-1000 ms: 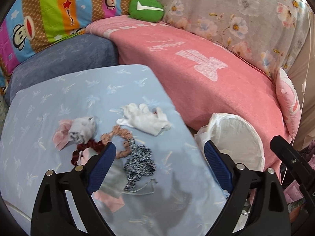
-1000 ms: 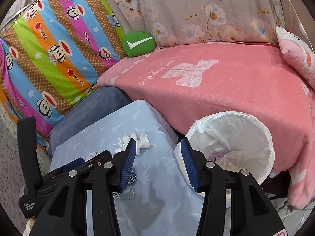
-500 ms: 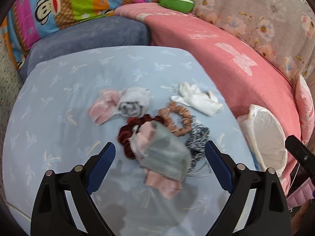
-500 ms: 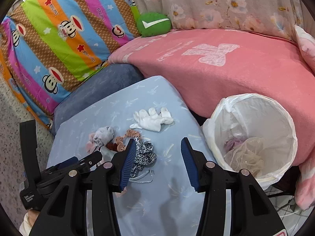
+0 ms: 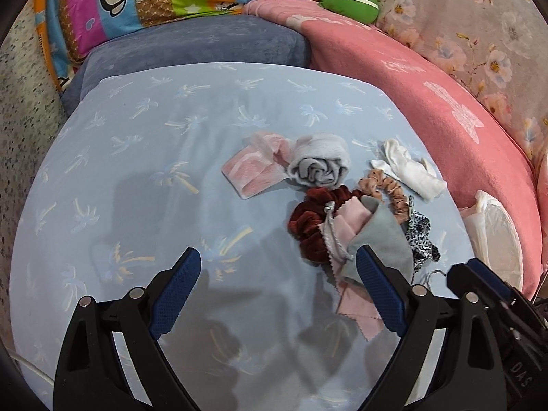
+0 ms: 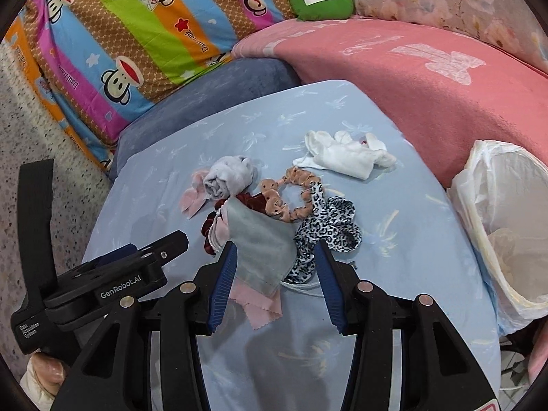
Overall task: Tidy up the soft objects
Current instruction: 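Move both grippers back to the remaining cloth items on the table, then grasp the grey-green cloth with the right gripper while the left grasps the pink cloth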
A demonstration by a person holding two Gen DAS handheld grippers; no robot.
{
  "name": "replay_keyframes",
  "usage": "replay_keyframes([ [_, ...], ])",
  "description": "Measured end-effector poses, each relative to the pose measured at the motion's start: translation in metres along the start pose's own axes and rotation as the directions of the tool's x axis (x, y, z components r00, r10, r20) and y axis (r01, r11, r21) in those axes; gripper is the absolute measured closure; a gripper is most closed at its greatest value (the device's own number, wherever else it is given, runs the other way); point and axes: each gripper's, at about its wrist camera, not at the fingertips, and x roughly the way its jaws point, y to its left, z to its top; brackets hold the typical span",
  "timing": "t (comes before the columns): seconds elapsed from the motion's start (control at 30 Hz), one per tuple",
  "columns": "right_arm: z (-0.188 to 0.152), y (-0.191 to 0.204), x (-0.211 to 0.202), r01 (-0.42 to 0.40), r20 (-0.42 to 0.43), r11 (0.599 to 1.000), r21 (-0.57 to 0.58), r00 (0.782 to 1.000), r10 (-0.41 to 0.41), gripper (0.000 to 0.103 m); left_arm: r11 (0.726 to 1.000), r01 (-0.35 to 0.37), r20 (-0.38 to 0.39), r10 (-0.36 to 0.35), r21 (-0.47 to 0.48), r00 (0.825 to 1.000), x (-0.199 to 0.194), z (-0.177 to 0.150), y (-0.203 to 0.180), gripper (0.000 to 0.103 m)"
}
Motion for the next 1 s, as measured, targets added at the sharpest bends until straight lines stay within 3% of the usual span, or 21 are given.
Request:
replay_keyframes([
  [0.23,0.004,0.009,0.036,0.012,-0.04,1.0,-0.019,0.999,-0.013,0.07,1.0,-0.006,-0.004,0.006,-0.008,1.0,0.004,0.001,0.007,0.015],
  [0.33,0.004,0.006,0.048,0.017,-0.064,1.0,-0.013,0.998,-0.017,0.08,1.0,-0.006,-0.012,0.006,-0.011,1.0,0.007,0.0,0.009,0.015],
  [0.4,0.002,0.003,0.056,0.011,-0.084,1.0,-0.002,0.996,-0.011,0.095,1.0,-0.003,-0.015,0.002,-0.011,1.0,0.008,0.0,0.01,0.015],
  [0.47,0.0,0.001,0.058,0.004,-0.094,1.0,0.006,0.996,-0.003,0.102,1.0,0.001,-0.016,-0.002,-0.008,1.0,0.008,0.0,0.009,0.015],
  [0.77,0.011,-0.007,0.02,-0.016,0.001,1.0,0.016,1.0,0.016,0.102,1.0,0.012,-0.029,-0.011,0.019,1.0,0.01,-0.006,-0.005,0.015],
  [1.0,0.01,-0.005,0.036,-0.013,-0.049,1.0,-0.016,0.999,0.012,0.093,0.999,0.0,-0.029,0.001,0.032,1.0,0.009,-0.009,-0.011,0.015],
])
